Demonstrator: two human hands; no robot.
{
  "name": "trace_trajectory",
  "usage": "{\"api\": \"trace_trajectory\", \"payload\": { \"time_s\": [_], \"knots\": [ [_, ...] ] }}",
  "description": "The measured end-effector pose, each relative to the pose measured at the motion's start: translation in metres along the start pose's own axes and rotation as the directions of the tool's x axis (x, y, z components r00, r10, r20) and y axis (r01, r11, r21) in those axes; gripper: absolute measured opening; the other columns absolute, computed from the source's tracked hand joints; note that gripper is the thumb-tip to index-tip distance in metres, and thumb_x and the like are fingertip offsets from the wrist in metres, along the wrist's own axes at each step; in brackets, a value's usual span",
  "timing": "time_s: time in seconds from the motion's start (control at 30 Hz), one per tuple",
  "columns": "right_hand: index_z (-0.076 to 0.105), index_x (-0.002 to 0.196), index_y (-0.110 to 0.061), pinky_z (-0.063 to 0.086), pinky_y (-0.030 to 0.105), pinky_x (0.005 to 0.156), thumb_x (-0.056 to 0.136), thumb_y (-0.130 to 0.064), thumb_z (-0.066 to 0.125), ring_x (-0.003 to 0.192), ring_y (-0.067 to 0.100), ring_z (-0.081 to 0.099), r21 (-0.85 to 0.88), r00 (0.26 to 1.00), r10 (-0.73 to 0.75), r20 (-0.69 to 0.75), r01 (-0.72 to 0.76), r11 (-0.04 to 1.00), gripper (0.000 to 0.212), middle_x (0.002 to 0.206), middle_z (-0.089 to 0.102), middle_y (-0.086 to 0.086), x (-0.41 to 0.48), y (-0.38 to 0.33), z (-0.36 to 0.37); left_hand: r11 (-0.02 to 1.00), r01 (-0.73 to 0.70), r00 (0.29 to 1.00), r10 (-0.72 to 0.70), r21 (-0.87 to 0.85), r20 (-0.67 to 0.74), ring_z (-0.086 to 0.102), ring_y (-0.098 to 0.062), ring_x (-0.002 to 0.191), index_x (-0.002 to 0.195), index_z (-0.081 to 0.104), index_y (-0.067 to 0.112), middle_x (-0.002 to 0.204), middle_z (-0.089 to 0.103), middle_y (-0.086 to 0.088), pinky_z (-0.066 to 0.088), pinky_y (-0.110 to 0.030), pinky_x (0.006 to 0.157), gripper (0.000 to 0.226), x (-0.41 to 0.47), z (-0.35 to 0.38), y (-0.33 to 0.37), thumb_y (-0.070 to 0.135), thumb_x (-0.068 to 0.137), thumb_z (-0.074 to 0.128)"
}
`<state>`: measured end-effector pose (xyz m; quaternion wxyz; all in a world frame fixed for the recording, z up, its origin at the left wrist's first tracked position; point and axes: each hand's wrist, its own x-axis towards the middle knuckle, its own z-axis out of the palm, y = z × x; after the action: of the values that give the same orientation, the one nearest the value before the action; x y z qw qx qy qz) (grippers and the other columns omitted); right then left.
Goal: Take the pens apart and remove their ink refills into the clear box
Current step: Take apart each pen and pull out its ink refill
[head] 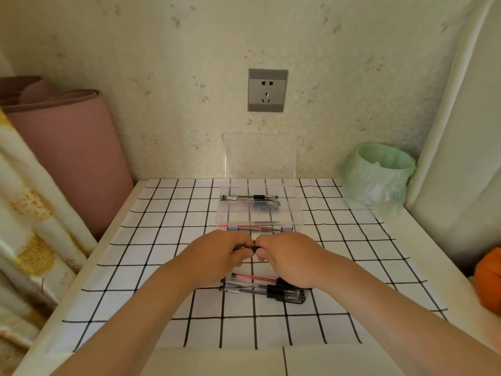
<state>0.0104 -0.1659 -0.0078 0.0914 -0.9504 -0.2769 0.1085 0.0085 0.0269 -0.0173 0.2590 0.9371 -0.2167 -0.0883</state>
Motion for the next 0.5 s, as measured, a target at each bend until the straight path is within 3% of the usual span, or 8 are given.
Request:
{"api": "trace_trajectory", "payload": {
  "time_s": [0.2,0.3,0.4,0.5],
  "knots": [
    [0.056,0.098,-0.017,0.036,0.029,0.058,0.105,-0.036,0.034,0.062,0.01,0.045,0.039,0.999,-0.04,-0.016,0.041,0.998,0.03,0.071,0.051,-0.006,0.001,-0.002,-0.004,0.996,0.003,1.0,-0.003,-0.091,0.0,0.054,-0.005,0.068,0.092,0.064,0.036,0.074,0.059,0.009,0.046,-0.024,0.067,0.012,-0.002,-0.005,-0.007,0.034,0.097,0.053],
    [0.058,0.108,-0.022,0.04,0.028,0.061,0.103,-0.04,0.037,0.065,0.005,0.049,0.129,0.998,-0.052,-0.02,0.054,0.99,0.028,0.077,0.057,-0.007,0.0,-0.001,-0.005,0.995,0.014,1.0,-0.014,-0.095,0.009,0.048,-0.002,0.062,0.091,0.065,0.036,0.069,0.054,0.011,0.041,-0.02,0.062,0.011,-0.002,-0.007,-0.009,0.035,0.096,0.055],
    [0.049,0.125,-0.029,0.038,0.025,0.059,0.1,-0.045,0.041,0.067,0.002,0.048,0.166,0.999,0.015,0.038,-0.021,0.986,0.03,0.08,0.053,-0.013,-0.004,0.002,-0.005,0.998,0.053,0.998,-0.053,-0.013,0.027,0.049,-0.003,0.065,0.093,0.064,0.037,0.073,0.054,0.013,0.037,-0.019,0.062,0.009,-0.002,-0.009,-0.01,0.037,0.096,0.056],
    [0.053,0.125,-0.025,0.036,0.02,0.061,0.1,-0.023,0.042,0.082,0.009,0.051,0.111,0.987,0.084,0.133,-0.099,0.989,0.028,0.104,0.055,-0.005,-0.01,0.012,-0.005,0.994,0.099,0.995,-0.1,0.04,0.029,0.055,-0.002,0.076,0.098,0.063,0.038,0.082,0.057,0.016,0.043,-0.02,0.069,0.008,-0.003,-0.012,-0.012,0.039,0.095,0.056]
  ]
}}
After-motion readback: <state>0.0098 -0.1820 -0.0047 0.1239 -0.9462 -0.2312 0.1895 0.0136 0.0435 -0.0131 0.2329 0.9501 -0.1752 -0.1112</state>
